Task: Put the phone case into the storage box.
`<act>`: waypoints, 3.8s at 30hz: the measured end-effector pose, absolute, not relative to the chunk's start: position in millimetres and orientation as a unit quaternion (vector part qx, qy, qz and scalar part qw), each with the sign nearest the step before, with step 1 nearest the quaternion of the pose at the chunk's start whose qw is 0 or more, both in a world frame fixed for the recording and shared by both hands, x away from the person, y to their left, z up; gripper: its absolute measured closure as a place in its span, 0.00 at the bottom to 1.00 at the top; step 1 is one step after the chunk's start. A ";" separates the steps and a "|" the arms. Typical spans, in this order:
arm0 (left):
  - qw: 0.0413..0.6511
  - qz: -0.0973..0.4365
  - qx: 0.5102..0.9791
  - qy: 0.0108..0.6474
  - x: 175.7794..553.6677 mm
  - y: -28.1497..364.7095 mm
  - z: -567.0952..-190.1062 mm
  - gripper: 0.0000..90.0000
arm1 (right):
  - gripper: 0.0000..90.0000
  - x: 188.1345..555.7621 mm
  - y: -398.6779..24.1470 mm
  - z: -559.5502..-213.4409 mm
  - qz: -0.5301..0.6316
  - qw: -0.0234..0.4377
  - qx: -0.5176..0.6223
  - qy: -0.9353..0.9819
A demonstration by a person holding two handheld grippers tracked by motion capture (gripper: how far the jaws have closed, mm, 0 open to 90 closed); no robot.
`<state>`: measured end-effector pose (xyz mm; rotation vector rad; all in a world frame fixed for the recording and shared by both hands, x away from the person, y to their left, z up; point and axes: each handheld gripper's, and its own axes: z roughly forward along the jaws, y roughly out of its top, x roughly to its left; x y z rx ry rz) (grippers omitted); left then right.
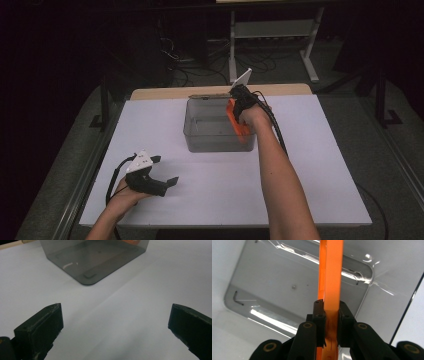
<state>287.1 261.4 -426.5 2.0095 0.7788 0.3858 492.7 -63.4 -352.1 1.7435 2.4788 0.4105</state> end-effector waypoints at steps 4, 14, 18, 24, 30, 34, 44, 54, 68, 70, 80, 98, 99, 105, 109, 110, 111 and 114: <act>0.459 0.157 0.816 0.316 286.4 261.4 -426.1 0.00 | 0.87 493.9 -64.9 -353.2 0.129 0.039 0.581 0.803; 0.458 0.155 0.817 0.314 285.2 260.5 -426.3 0.00 | 0.87 496.2 -67.0 -356.6 0.125 0.031 0.597 0.792; 0.457 0.154 0.818 0.314 284.9 260.7 -426.3 0.00 | 0.87 497.2 -66.1 -358.8 0.121 0.023 0.603 0.788; 0.456 0.154 0.819 0.312 284.7 260.5 -426.4 0.00 | 0.87 497.8 -67.5 -360.2 0.111 0.024 0.612 0.783; 0.457 0.153 0.819 0.311 284.3 260.3 -426.1 0.00 | 0.87 499.5 -69.0 -362.6 0.107 0.019 0.619 0.778; 0.458 0.153 0.818 0.312 283.8 260.2 -426.1 0.00 | 0.87 500.1 -69.2 -365.0 0.105 0.016 0.622 0.776; 0.458 0.152 0.819 0.311 283.8 259.9 -426.2 0.00 | 0.87 500.5 -68.5 -368.1 0.094 0.018 0.626 0.774; 0.459 0.150 0.819 0.309 283.5 258.9 -426.3 0.00 | 0.87 502.4 -70.6 -369.6 0.091 0.013 0.627 0.774; 0.458 0.149 0.821 0.307 283.0 258.4 -426.1 0.00 | 0.84 503.1 -69.5 -370.0 0.088 0.015 0.625 0.776; 0.458 0.148 0.821 0.306 282.8 258.0 -426.0 0.00 | 0.83 503.2 -69.3 -369.9 0.088 0.015 0.625 0.776; 0.459 0.147 0.821 0.306 282.7 257.7 -426.1 0.00 | 0.82 503.9 -71.2 -366.1 0.083 0.024 0.619 0.780; 0.459 0.147 0.823 0.302 282.2 255.9 -425.4 0.00 | 0.82 505.1 -71.0 -341.2 0.093 0.048 0.611 0.784; 0.459 0.147 0.823 0.302 282.1 255.7 -425.5 0.00 | 0.82 505.0 -71.4 -339.8 0.096 0.049 0.610 0.785; 0.458 0.147 0.824 0.300 282.1 255.6 -425.1 0.00 | 0.82 504.0 -73.2 -330.4 0.105 0.058 0.606 0.786; 0.459 0.148 0.823 0.301 282.2 255.5 -425.3 0.00 | 0.79 501.5 -75.1 -325.6 0.117 0.065 0.594 0.793; 0.458 0.148 0.823 0.301 282.4 255.8 -425.3 0.00 | 0.78 500.5 -75.3 -324.4 0.119 0.066 0.592 0.794; 0.458 0.149 0.823 0.301 282.6 256.0 -425.4 0.00 | 0.78 499.7 -76.0 -323.2 0.122 0.066 0.588 0.797; 0.456 0.149 0.823 0.305 282.6 256.6 -425.5 0.00 | 0.76 497.7 -77.3 -319.2 0.134 0.066 0.579 0.801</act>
